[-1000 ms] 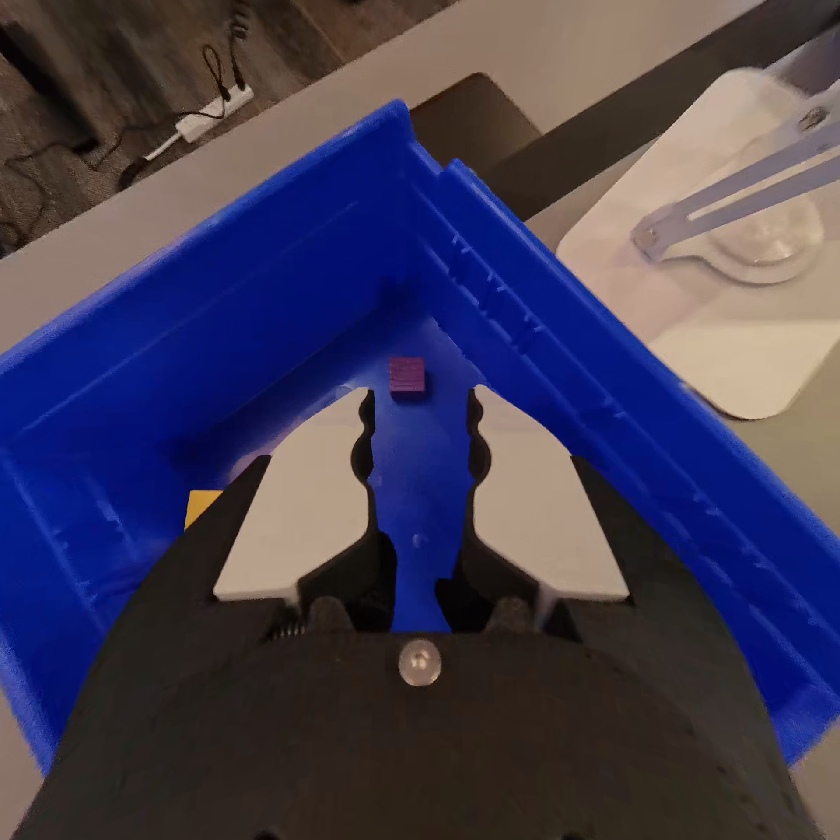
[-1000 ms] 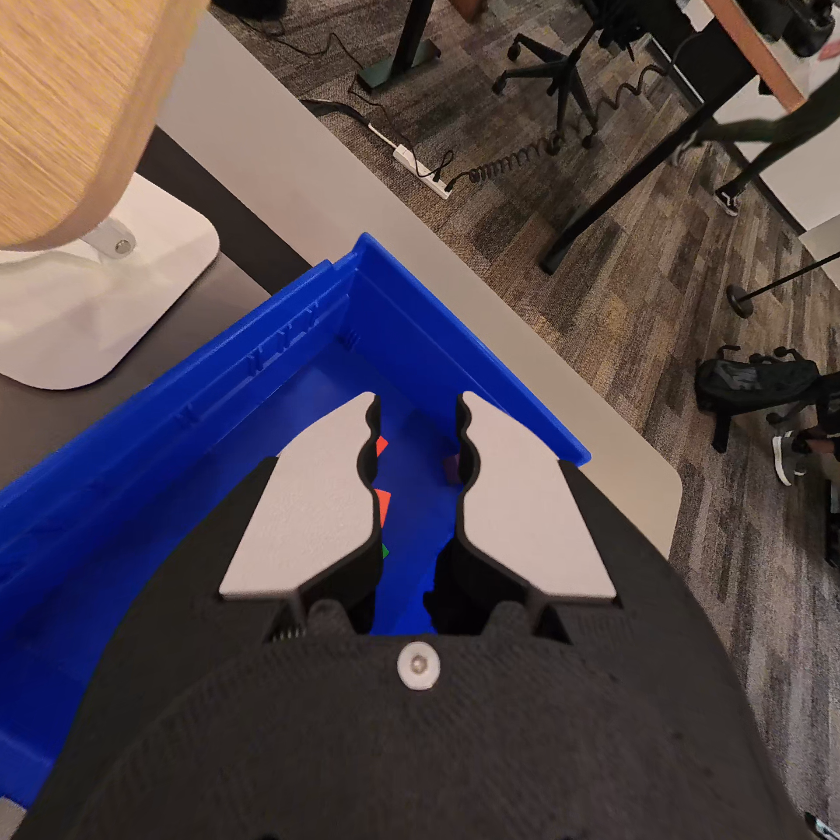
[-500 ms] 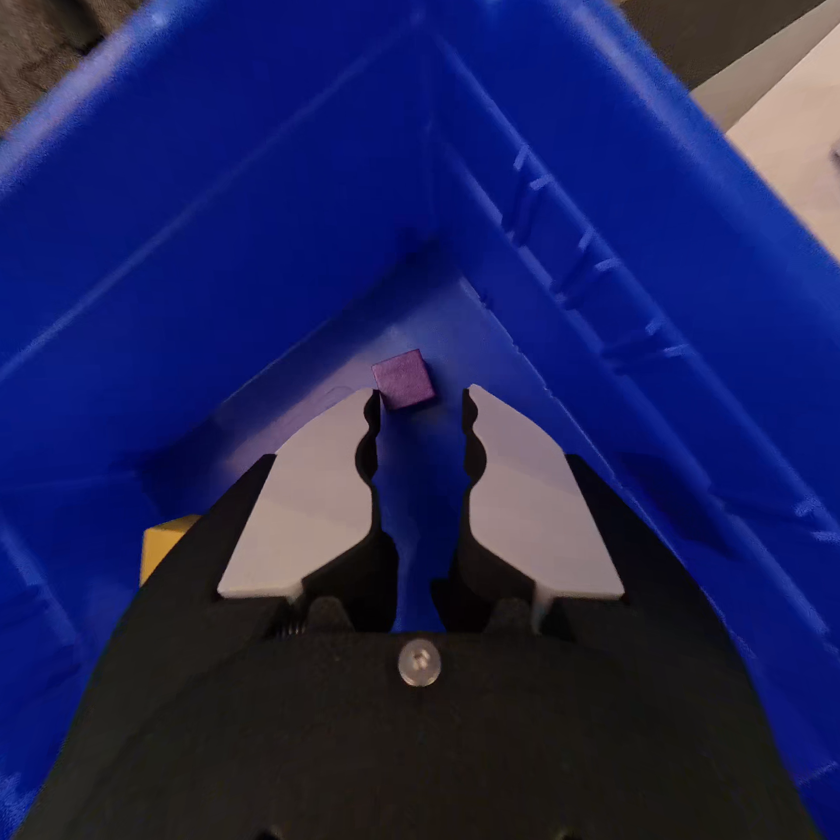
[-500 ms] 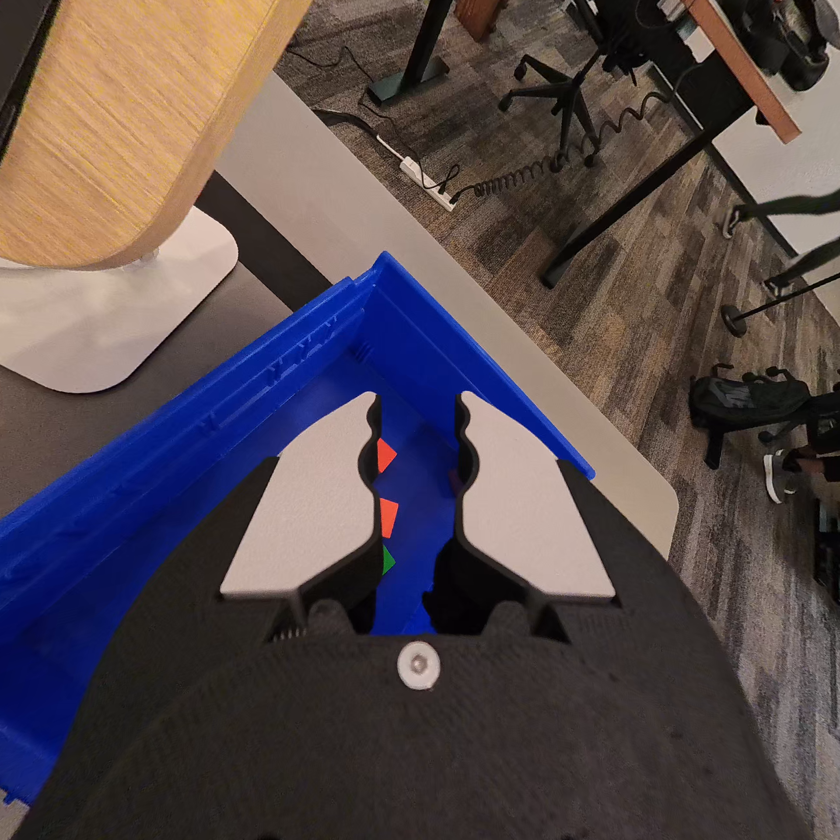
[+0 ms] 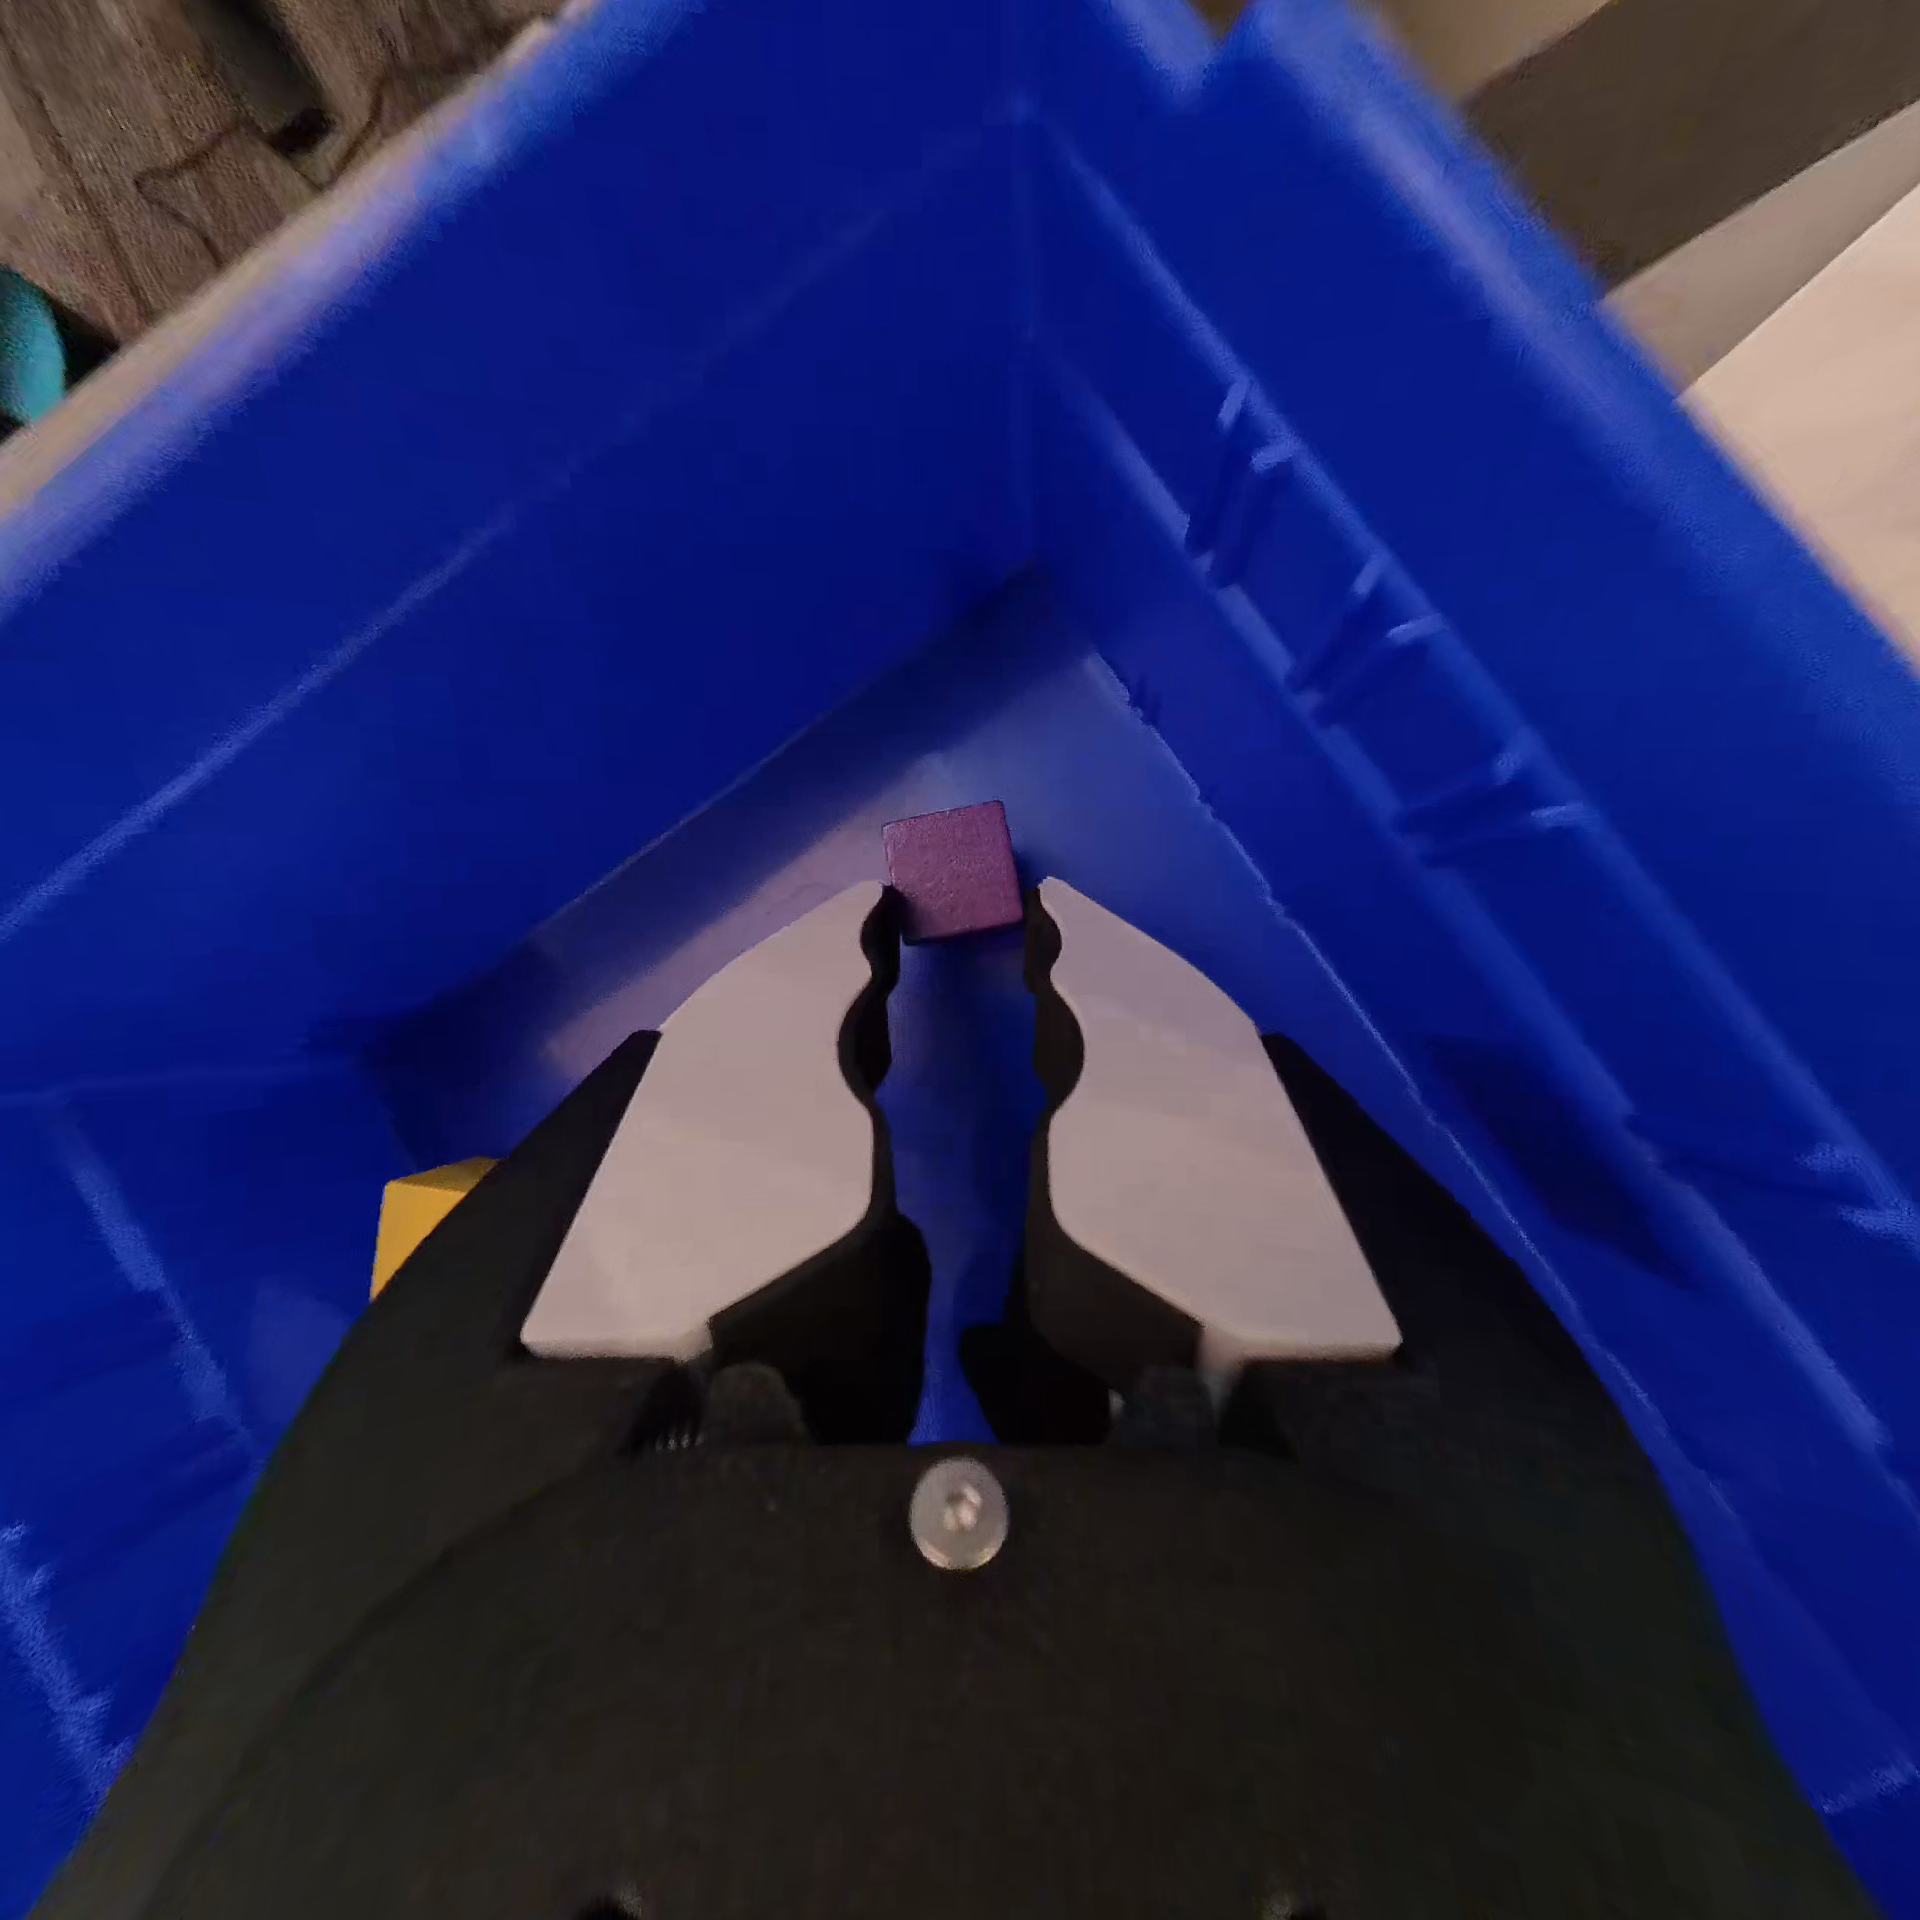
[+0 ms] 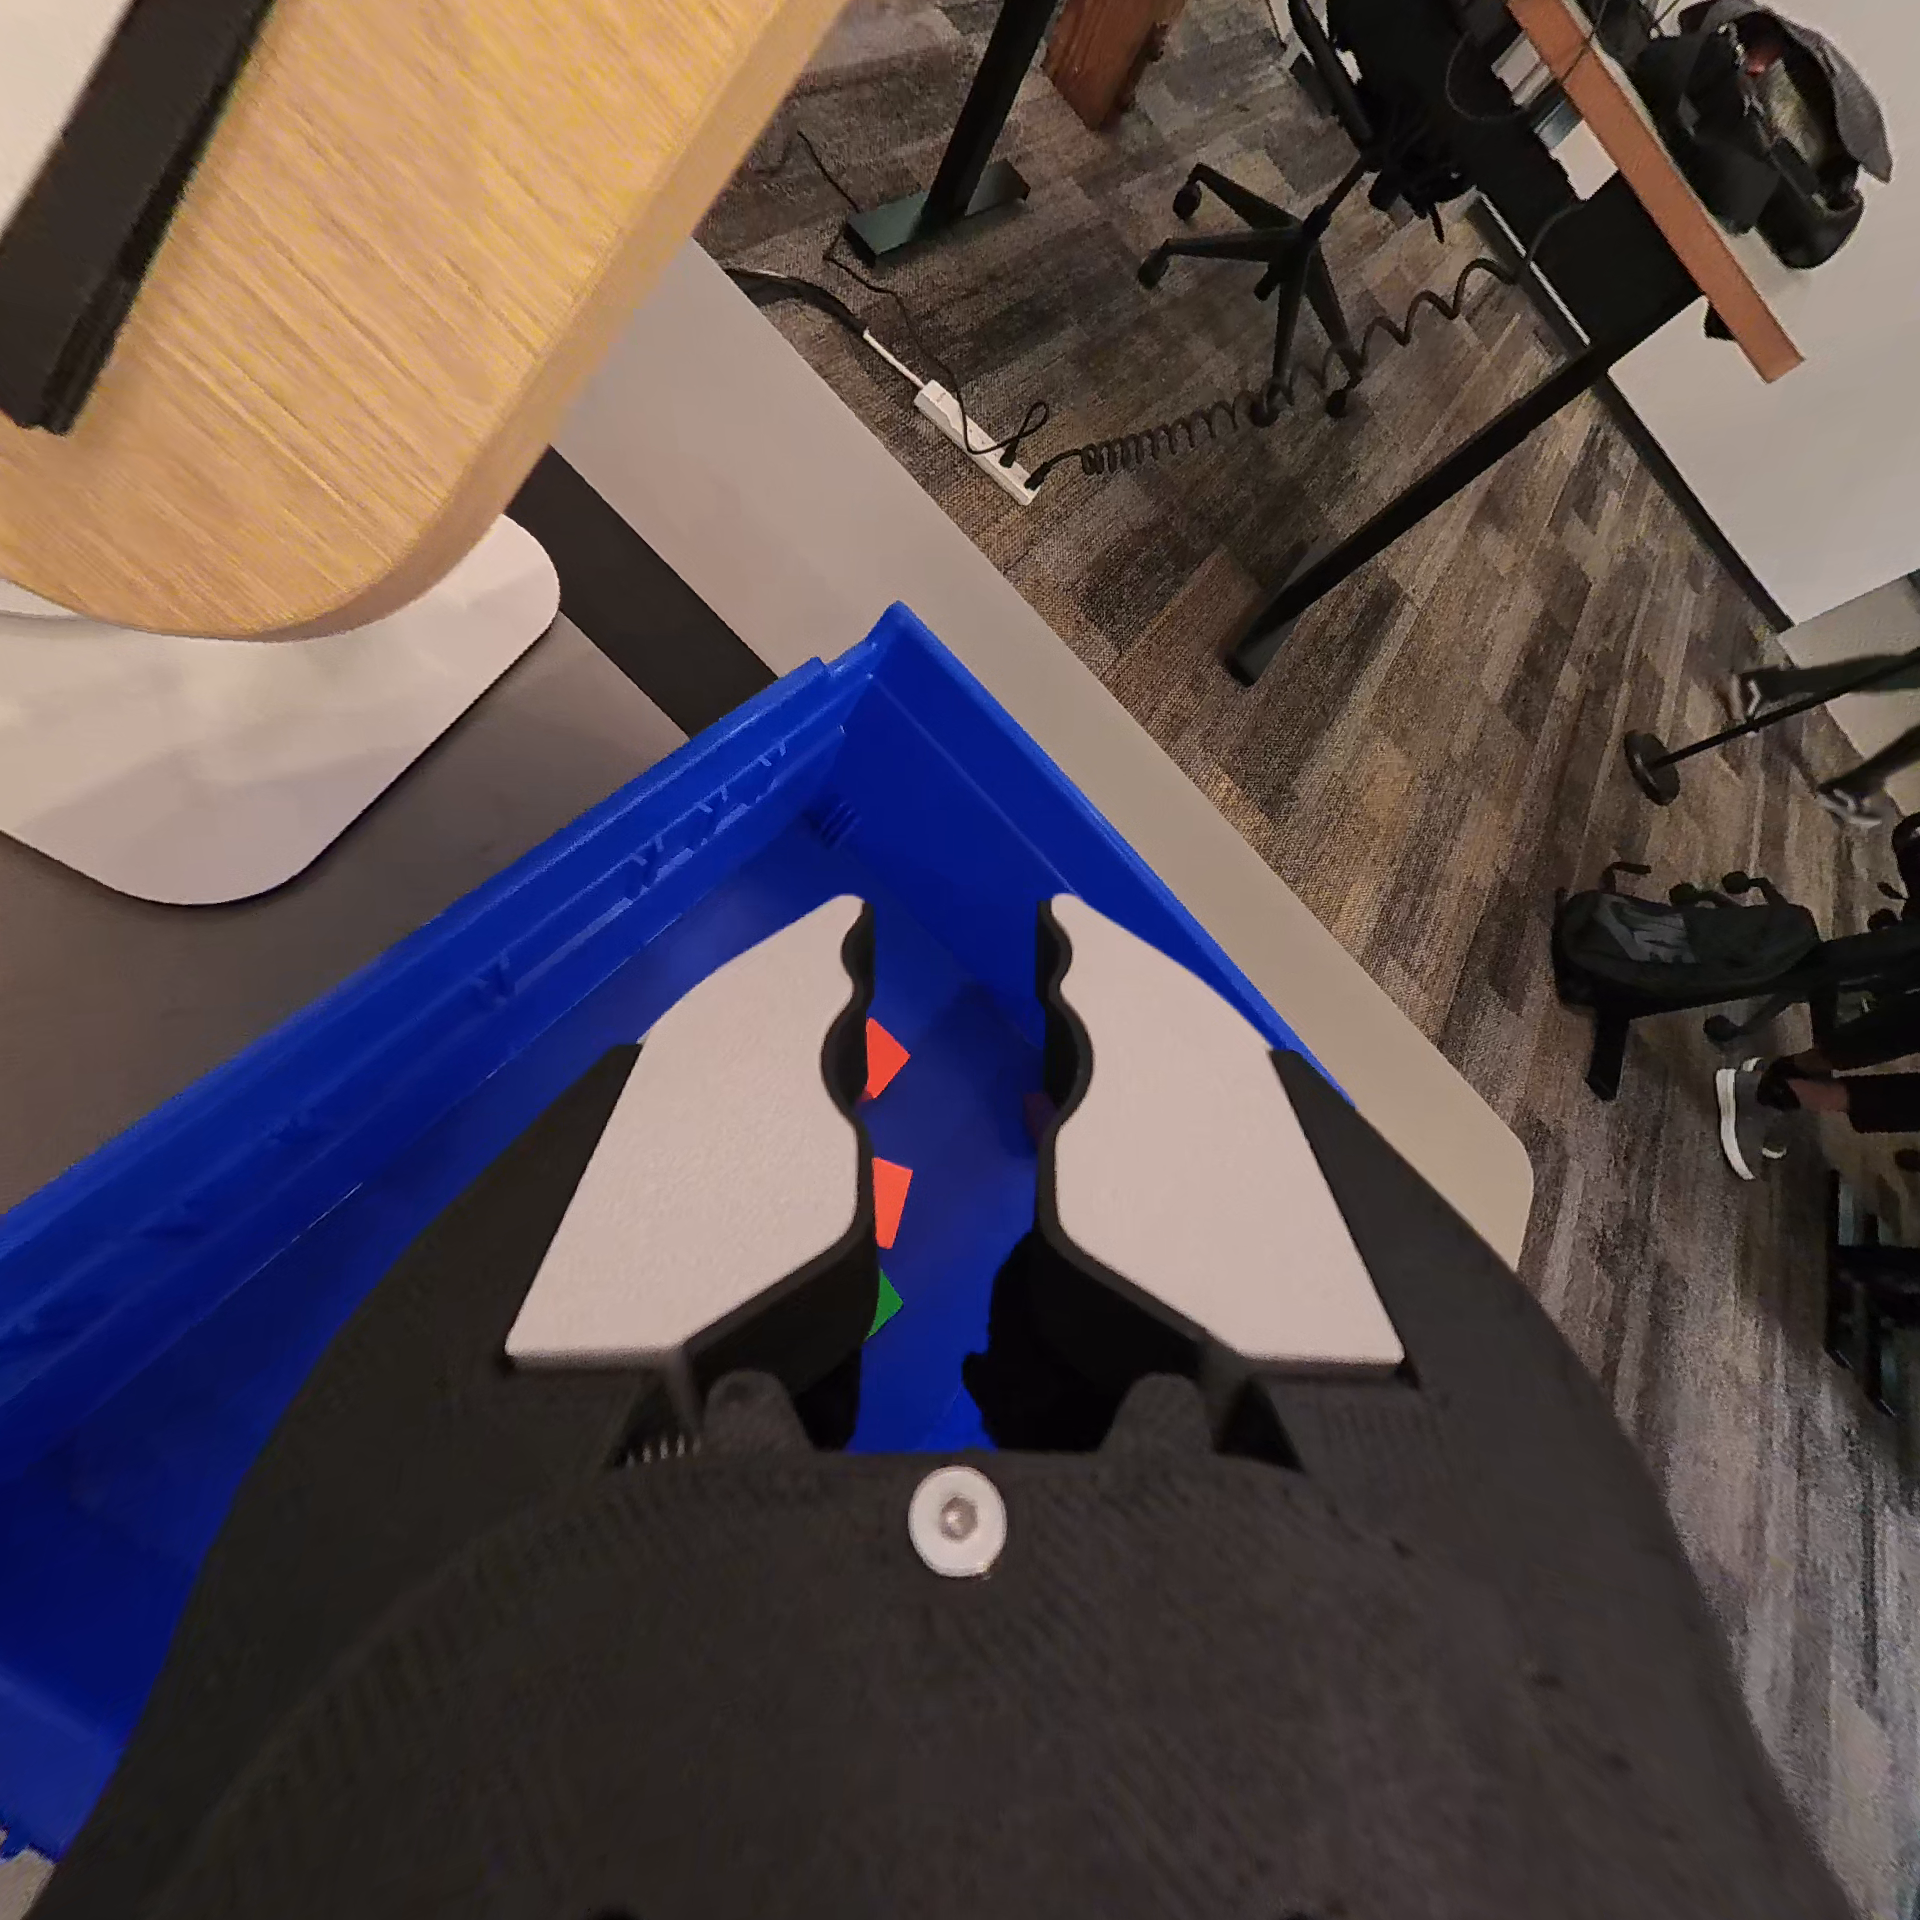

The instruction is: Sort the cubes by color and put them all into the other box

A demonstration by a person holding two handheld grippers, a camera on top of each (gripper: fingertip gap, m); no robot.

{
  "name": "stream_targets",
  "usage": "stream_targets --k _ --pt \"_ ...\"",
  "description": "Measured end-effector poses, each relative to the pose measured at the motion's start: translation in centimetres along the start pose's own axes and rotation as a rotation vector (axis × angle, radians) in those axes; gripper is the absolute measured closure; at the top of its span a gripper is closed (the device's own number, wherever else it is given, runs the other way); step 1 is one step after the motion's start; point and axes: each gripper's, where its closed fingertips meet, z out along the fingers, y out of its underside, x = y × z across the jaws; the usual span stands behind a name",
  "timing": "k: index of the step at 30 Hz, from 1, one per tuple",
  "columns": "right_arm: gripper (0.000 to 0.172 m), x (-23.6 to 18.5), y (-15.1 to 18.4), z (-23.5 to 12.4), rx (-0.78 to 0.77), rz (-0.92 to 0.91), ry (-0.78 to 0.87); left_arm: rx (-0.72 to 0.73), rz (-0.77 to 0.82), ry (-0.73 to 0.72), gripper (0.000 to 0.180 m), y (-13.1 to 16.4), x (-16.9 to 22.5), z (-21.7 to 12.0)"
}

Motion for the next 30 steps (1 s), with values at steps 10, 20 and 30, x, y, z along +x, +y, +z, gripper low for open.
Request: stream_targets --k 10,20,30 --pt "0.145 -1.2 -7.2 -6.6 0.335 -0.126 0.02 0.465 -0.114 0.121 0.158 -7.1 0.3 -15.3" --pt "0.132 -11.3 -16.8 -18.4 0.878 -0.443 0.005 0.883 0.098 0.584 0.158 -13.7 17.5 -28.8" --pt "0.13 -20.1 -18.2 -17.4 1.01 -0.647 0.015 0.836 0.099 1.237 0.158 -12.9 32.5 -28.6"
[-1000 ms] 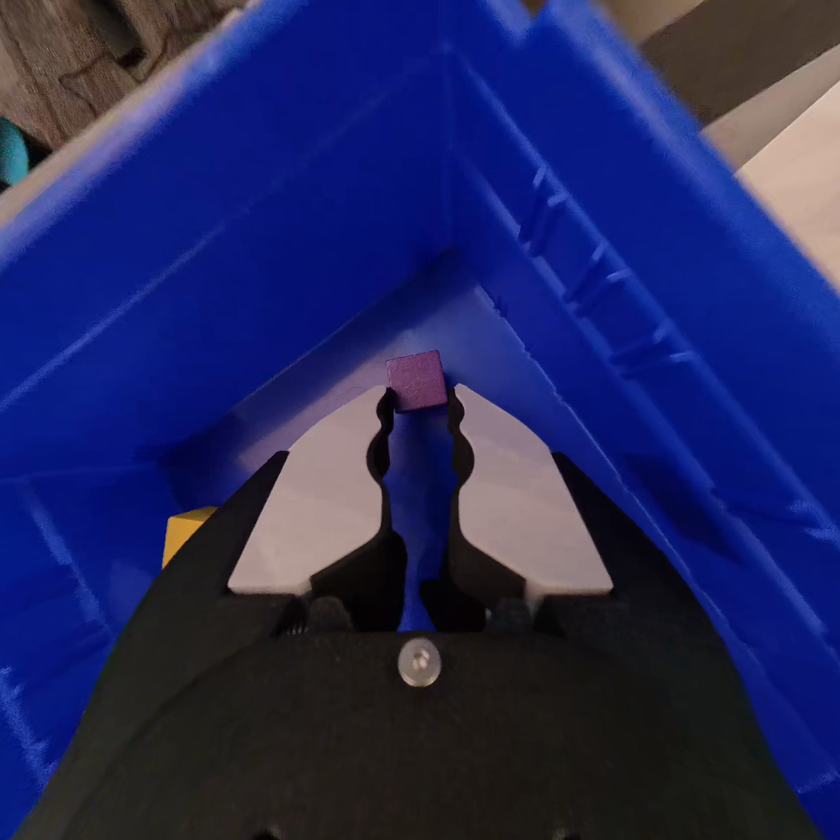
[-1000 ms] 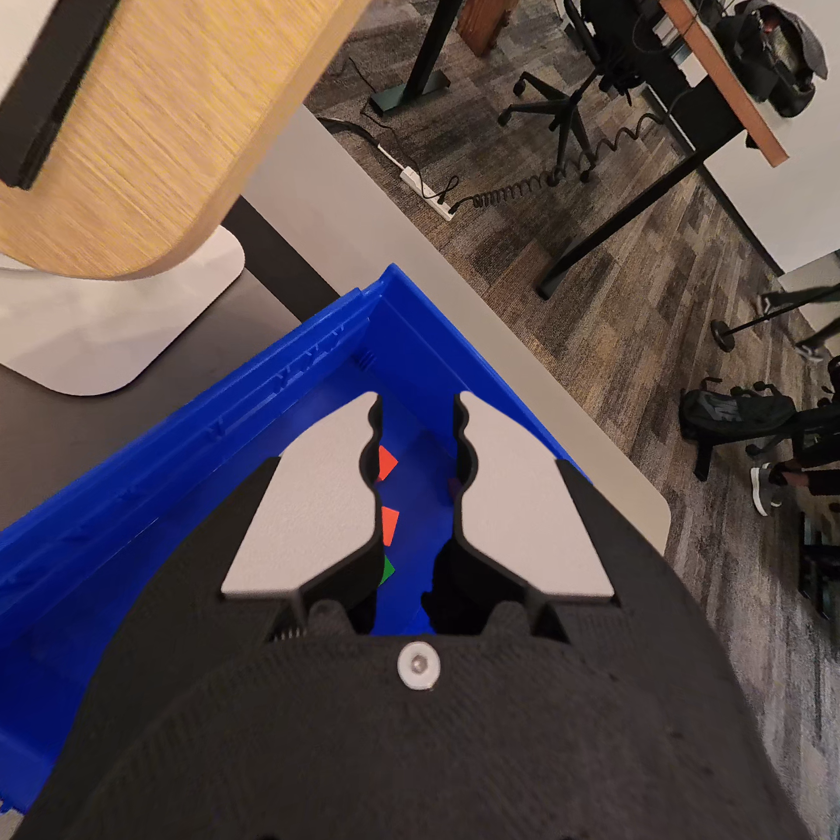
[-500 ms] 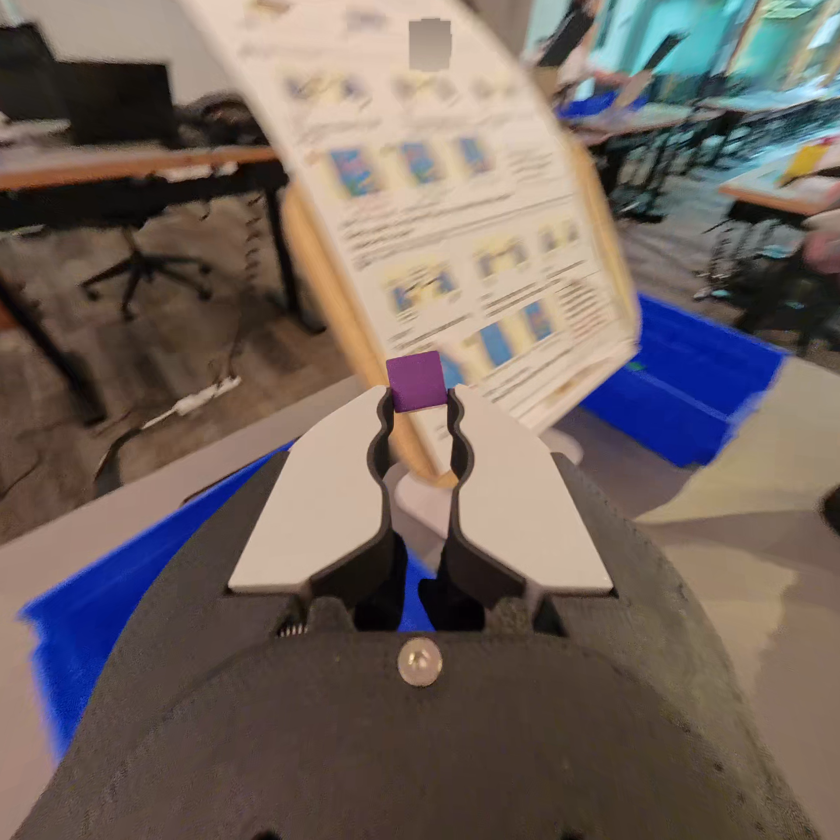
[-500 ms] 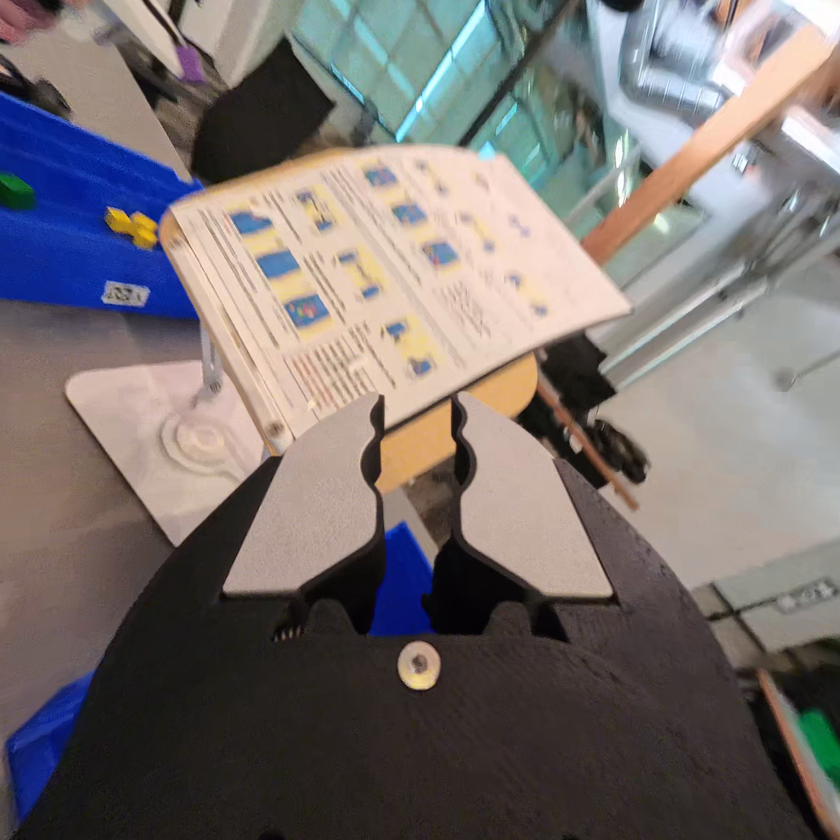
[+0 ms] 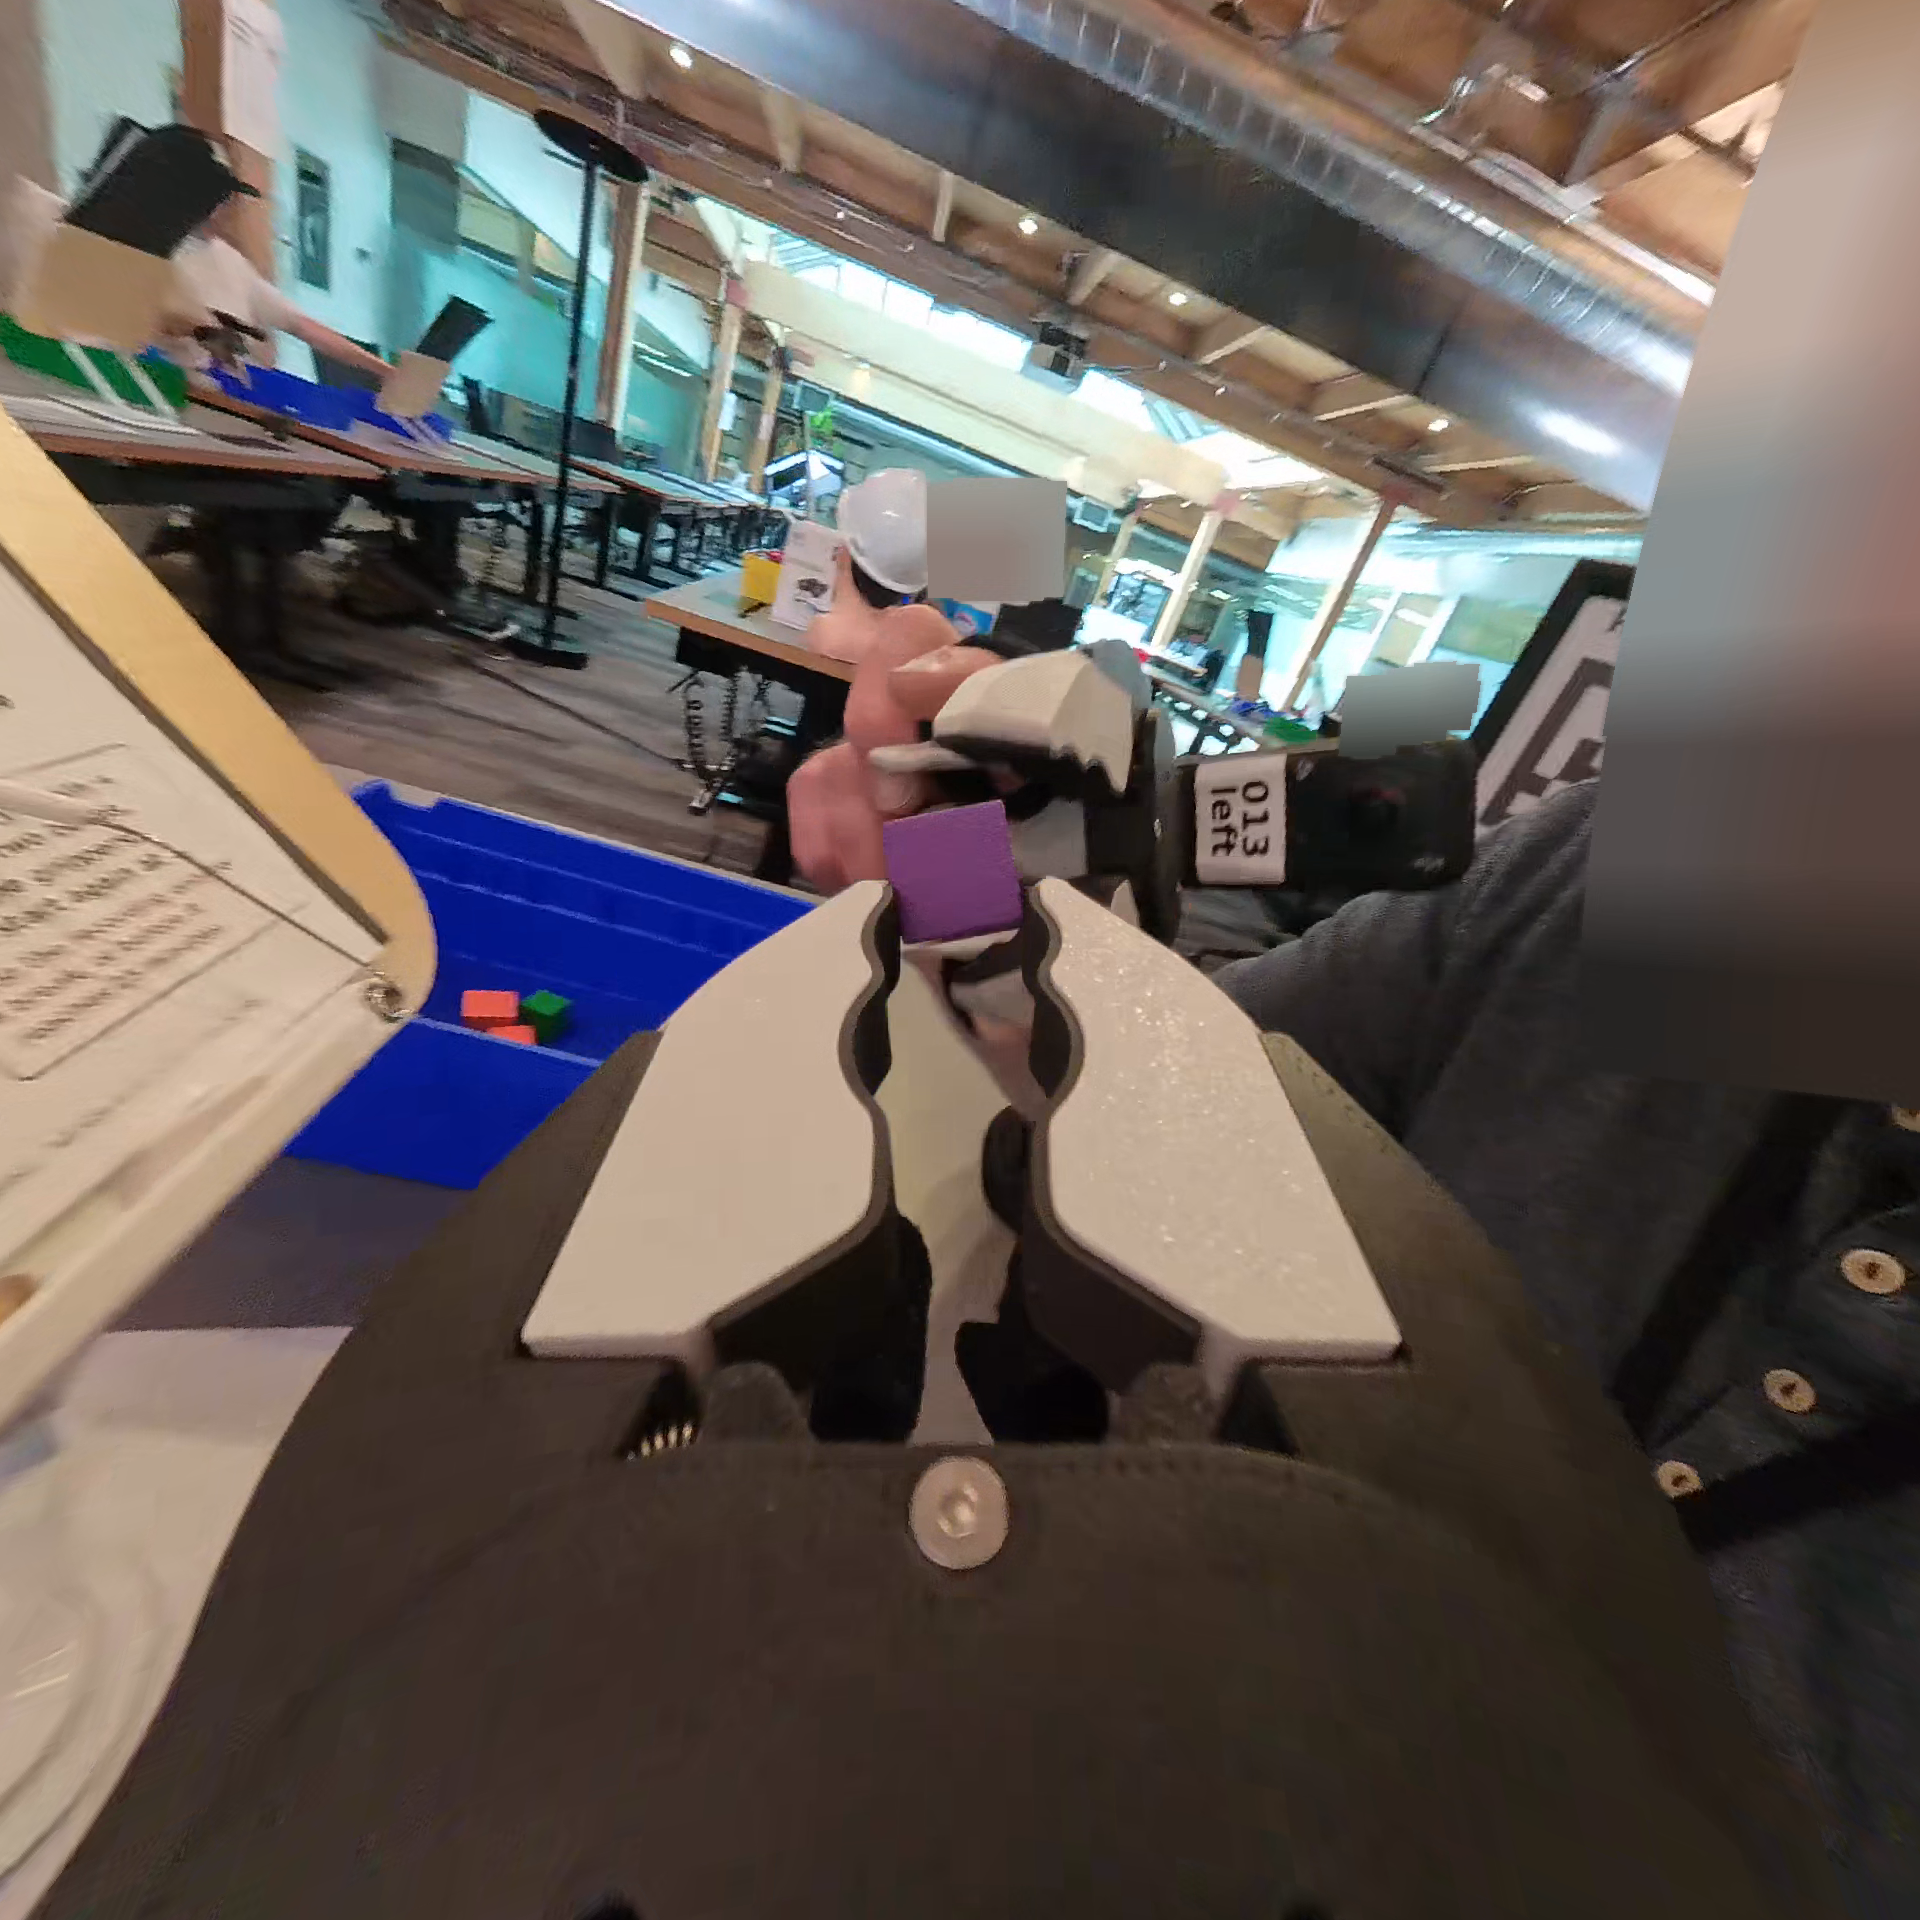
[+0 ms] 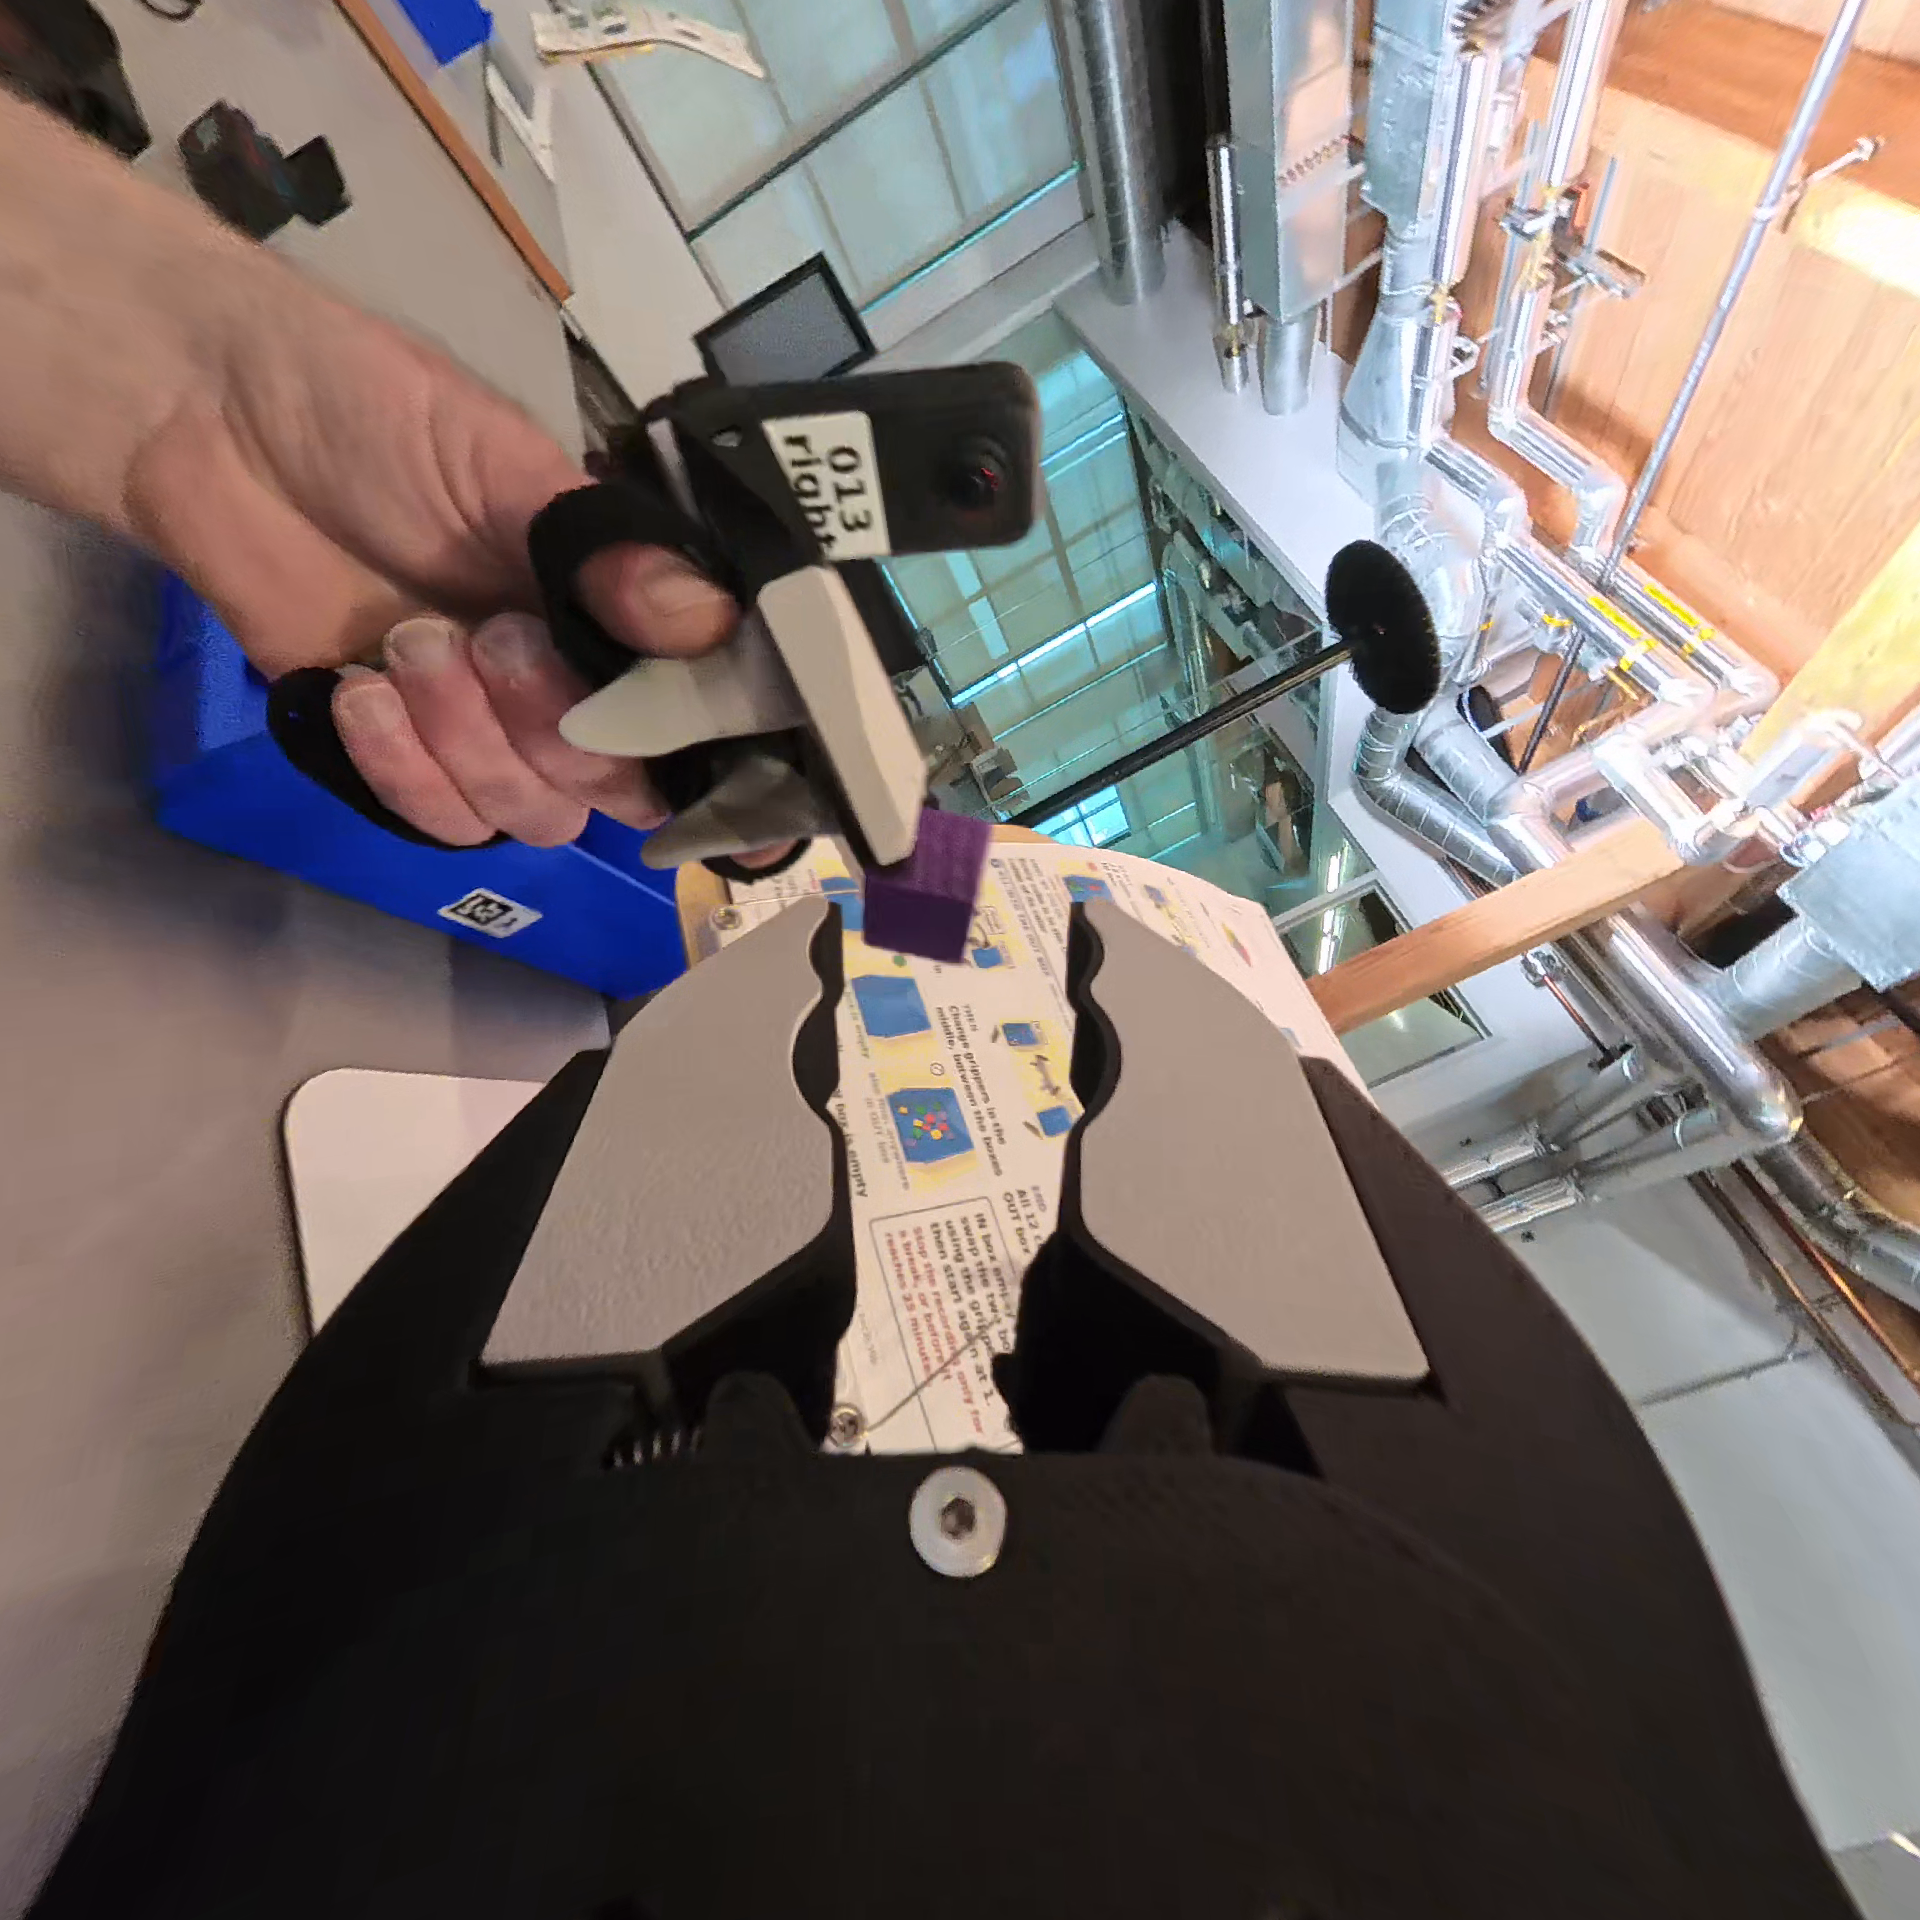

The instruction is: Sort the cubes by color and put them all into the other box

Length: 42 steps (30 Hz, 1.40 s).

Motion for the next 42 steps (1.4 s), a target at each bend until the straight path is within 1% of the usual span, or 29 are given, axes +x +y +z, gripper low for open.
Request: stream_targets --k 2,5,6,11,15,16,17,19,20,22,24,25,26,29,31,32,33,35,36,37,39,41,42 --pt "0.133 -0.9 0.2 0.5 -0.012 -0.033 -0.005 -0.008 -0.024 0.063 0.158 0.5 0.7 0.5" --pt "0.138 -1.4 0.3 0.8 -0.018 -0.066 0.008 -0.028 0.0 0.08 0.158 1.2 1.1 1.1" --pt "0.143 -1.3 0.3 0.8 -0.013 -0.07 0.021 -0.033 -0.007 0.097 0.158 1.3 1.4 1.2" --pt "0.145 -1.3 0.2 0.5 -0.002 -0.068 0.0 -0.014 -0.033 0.141 0.158 1.2 1.7 1.2" --pt "0.146 -1.4 0.1 0.4 -0.001 -0.058 -0.015 -0.002 -0.041 0.147 0.158 1.1 1.8 1.2" --pt "0.149 -1.4 0.0 0.4 0.005 -0.063 -0.015 0.007 -0.049 0.154 0.157 0.9 1.9 1.2" --pt "0.149 -1.3 -0.1 0.3 0.008 -0.061 -0.003 0.019 -0.051 0.153 0.148 0.6 1.9 1.0" --pt "0.149 -0.7 -0.2 0.2 0.006 -0.023 0.008 0.012 -0.036 0.11 0.136 0.3 1.5 0.7" --pt "0.149 -0.3 -0.2 0.0 0.014 -0.017 0.017 -0.002 -0.023 0.084 0.135 0.2 1.2 0.5" --pt "0.149 1.1 0.4 -0.6 -0.013 -0.017 0.045 0.001 0.012 0.057 0.143 -0.5 1.1 -0.2" --pt "0.149 3.6 1.7 -1.7 -0.058 -0.008 0.105 0.011 0.072 0.017 0.165 -1.5 0.9 -1.5" --pt "0.149 4.9 3.0 -2.4 -0.097 0.017 0.13 0.022 0.112 -0.017 0.175 -2.2 0.7 -2.4" --pt "0.149 6.1 4.8 -3.0 -0.163 0.059 0.142 0.034 0.147 -0.062 0.18 -2.9 0.3 -3.3" --pt "0.149 9.0 11.4 -5.5 -0.361 0.176 0.177 0.034 0.256 -0.251 0.18 -4.8 -1.7 -6.5" --pt "0.148 8.7 16.7 -7.3 -0.531 0.299 0.111 -0.007 0.331 -0.402 0.18 -5.5 -3.4 -8.8" --pt "0.148 8.9 19.1 -8.2 -0.595 0.324 0.129 -0.034 0.356 -0.469 0.18 -5.7 -4.2 -10.0" --pt "0.148 8.5 21.4 -9.1 -0.666 0.374 0.112 -0.052 0.381 -0.533 0.18 -6.0 -5.0 -11.2" --pt "0.148 5.9 25.8 -10.5 -0.809 0.508 0.008 -0.074 0.42 -0.666 0.18 -6.6 -6.5 -13.8" --pt "0.148 4.7 27.7 -11.1 -0.864 0.539 -0.022 -0.085 0.425 -0.72 0.18 -6.7 -7.1 -14.9" --pt "0.148 2.9 29.4 -11.8 -0.925 0.596 -0.087 -0.093 0.421 -0.75 0.18 -6.8 -7.5 -15.8" --pt "0.148 0.1 32.1 -13.0 -1.038 0.66 -0.163 -0.104 0.414 -0.813 0.18 -7.1 -8.2 -17.5" --pt "0.148 -2.8 33.5 -13.8 -1.107 0.742 -0.266 -0.118 0.425 -0.879 0.18 -7.2 -8.9 -18.9" --pt "0.148 -3.8 34.1 -14.0 -1.134 0.759 -0.291 -0.132 0.426 -0.905 0.18 -7.1 -9.2 -19.5"
